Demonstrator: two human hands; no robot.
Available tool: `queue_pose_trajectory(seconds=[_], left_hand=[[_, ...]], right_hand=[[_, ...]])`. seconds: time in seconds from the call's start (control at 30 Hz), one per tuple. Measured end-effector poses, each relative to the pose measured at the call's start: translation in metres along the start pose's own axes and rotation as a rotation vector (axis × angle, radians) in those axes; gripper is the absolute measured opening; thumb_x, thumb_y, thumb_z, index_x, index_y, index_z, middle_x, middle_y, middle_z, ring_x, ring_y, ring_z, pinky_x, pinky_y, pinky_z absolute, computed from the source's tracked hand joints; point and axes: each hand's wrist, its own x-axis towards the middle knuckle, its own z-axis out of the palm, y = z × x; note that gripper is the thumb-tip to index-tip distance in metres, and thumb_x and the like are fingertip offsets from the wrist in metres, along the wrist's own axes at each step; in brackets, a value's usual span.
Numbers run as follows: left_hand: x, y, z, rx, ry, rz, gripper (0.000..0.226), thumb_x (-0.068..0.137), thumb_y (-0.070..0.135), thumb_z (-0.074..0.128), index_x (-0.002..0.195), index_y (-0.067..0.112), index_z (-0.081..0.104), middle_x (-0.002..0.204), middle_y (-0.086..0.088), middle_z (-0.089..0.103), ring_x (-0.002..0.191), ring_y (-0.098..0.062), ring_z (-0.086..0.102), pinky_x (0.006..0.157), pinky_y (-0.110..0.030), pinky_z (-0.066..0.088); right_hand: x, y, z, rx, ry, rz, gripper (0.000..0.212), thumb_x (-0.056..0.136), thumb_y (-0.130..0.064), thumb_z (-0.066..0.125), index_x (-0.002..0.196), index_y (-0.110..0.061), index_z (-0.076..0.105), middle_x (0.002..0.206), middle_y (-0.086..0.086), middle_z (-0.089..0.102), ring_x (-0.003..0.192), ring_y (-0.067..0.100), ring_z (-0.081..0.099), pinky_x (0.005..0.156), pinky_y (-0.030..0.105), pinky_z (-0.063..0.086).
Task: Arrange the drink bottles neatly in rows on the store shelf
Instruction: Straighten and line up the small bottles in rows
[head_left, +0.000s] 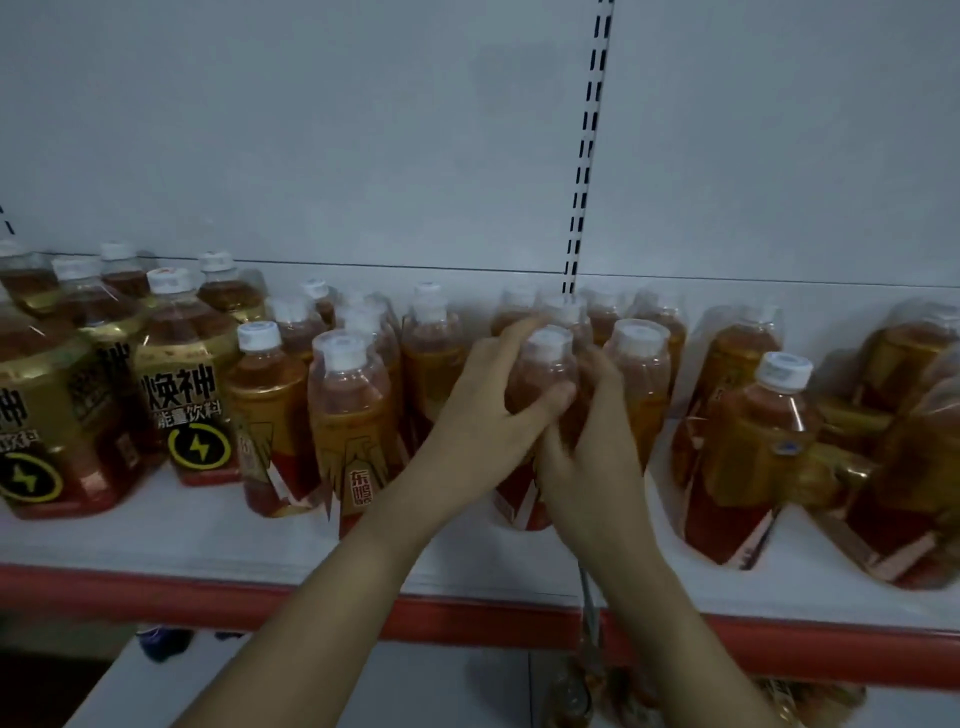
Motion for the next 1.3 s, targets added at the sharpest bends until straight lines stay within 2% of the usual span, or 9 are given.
queue_pose_trajectory(seconds=[0.13, 0.3, 0.47, 0.63, 0.73, 1.0, 1.1, 1.2, 1.3], left_hand=[[0.01, 0.004, -0.004, 0.149, -0.041, -0.001, 0.064, 0.082, 0.035, 0.077, 0.133, 0.048, 0.041, 0.136, 0.007, 0.049, 0.126, -0.011, 0.049, 0.107, -0.04, 0.044], [0.021, 0.022, -0.033, 0.391, -0.387, -0.001, 0.084, 0.079, 0.03, 0.08, 0.143, 0.048, 0.029, 0.145, 0.01, 0.038, 0.132, -0.009, 0.04, 0.108, -0.032, 0.041], [0.024, 0.033, -0.033, 0.511, -0.464, -0.014, 0.094, 0.078, 0.026, 0.083, 0.147, 0.047, 0.023, 0.139, 0.004, 0.038, 0.124, -0.019, 0.046, 0.1, -0.033, 0.046], [0.028, 0.042, -0.043, 0.773, -0.498, 0.036, 0.093, 0.079, 0.029, 0.082, 0.146, 0.047, 0.021, 0.122, 0.004, 0.037, 0.116, -0.023, 0.053, 0.091, -0.036, 0.05], [0.033, 0.042, -0.064, 0.991, -0.503, 0.009, 0.091, 0.075, 0.033, 0.084, 0.144, 0.044, 0.026, 0.127, -0.002, 0.04, 0.112, -0.024, 0.053, 0.086, -0.038, 0.05], [0.024, 0.016, -0.093, 1.193, -0.47, 0.162, 0.076, 0.082, 0.031, 0.075, 0.146, 0.035, 0.033, 0.148, -0.005, 0.033, 0.132, -0.027, 0.039, 0.098, -0.041, 0.045], [0.018, 0.015, -0.092, 1.206, -0.4, 0.291, 0.072, 0.088, 0.038, 0.065, 0.15, 0.032, 0.028, 0.154, -0.006, 0.031, 0.144, -0.026, 0.027, 0.118, -0.047, 0.025], [0.005, 0.009, -0.084, 1.01, -0.193, 0.47, 0.059, 0.091, 0.042, 0.058, 0.146, 0.029, 0.04, 0.149, -0.001, 0.043, 0.143, -0.023, 0.03, 0.122, -0.047, 0.017], [-0.009, -0.002, -0.069, 0.741, -0.005, 0.585, 0.043, 0.09, 0.032, 0.059, 0.131, 0.021, 0.056, 0.129, -0.001, 0.058, 0.127, -0.023, 0.049, 0.115, -0.043, 0.032]], right_hand=[[-0.023, 0.016, 0.006, -0.137, -0.02, 0.038, 0.078, 0.099, -0.033, 0.059, 0.161, -0.02, 0.013, 0.147, -0.005, 0.041, 0.125, 0.016, 0.053, 0.09, 0.027, 0.046], [-0.014, 0.028, -0.004, -0.199, -0.048, -0.022, 0.073, 0.087, -0.036, 0.075, 0.15, -0.025, 0.038, 0.12, -0.005, 0.039, 0.108, 0.013, 0.048, 0.089, 0.029, 0.05], [-0.032, 0.035, -0.001, -0.115, -0.254, 0.113, 0.115, 0.083, -0.018, 0.081, 0.158, -0.038, -0.005, 0.146, -0.001, 0.045, 0.121, 0.018, 0.054, 0.086, 0.028, 0.047], [-0.021, 0.025, 0.018, -0.087, -0.182, 0.129, 0.123, 0.077, -0.019, 0.086, 0.151, -0.049, -0.007, 0.142, 0.001, 0.054, 0.123, 0.028, 0.059, 0.093, 0.049, 0.055], [-0.022, 0.014, 0.045, -0.126, -0.212, 0.108, 0.121, 0.079, -0.025, 0.085, 0.156, -0.041, -0.008, 0.144, 0.001, 0.053, 0.126, 0.025, 0.056, 0.095, 0.04, 0.052], [-0.028, 0.011, 0.083, -0.182, -0.221, 0.118, 0.106, 0.087, -0.028, 0.077, 0.161, -0.034, 0.002, 0.157, -0.004, 0.042, 0.133, 0.021, 0.051, 0.094, 0.029, 0.045], [-0.033, 0.008, 0.081, -0.102, -0.181, 0.195, 0.091, 0.091, -0.033, 0.073, 0.159, -0.036, 0.013, 0.154, -0.008, 0.046, 0.136, 0.013, 0.048, 0.104, 0.03, 0.045], [-0.046, 0.0, 0.069, -0.026, 0.065, 0.154, 0.046, 0.1, -0.033, 0.061, 0.143, -0.03, 0.043, 0.125, -0.016, 0.06, 0.113, -0.002, 0.057, 0.089, 0.026, 0.053], [-0.063, -0.009, 0.043, -0.026, 0.264, 0.111, 0.009, 0.104, -0.023, 0.053, 0.103, -0.026, 0.061, 0.087, -0.011, 0.065, 0.082, 0.01, 0.064, 0.068, 0.027, 0.053]])
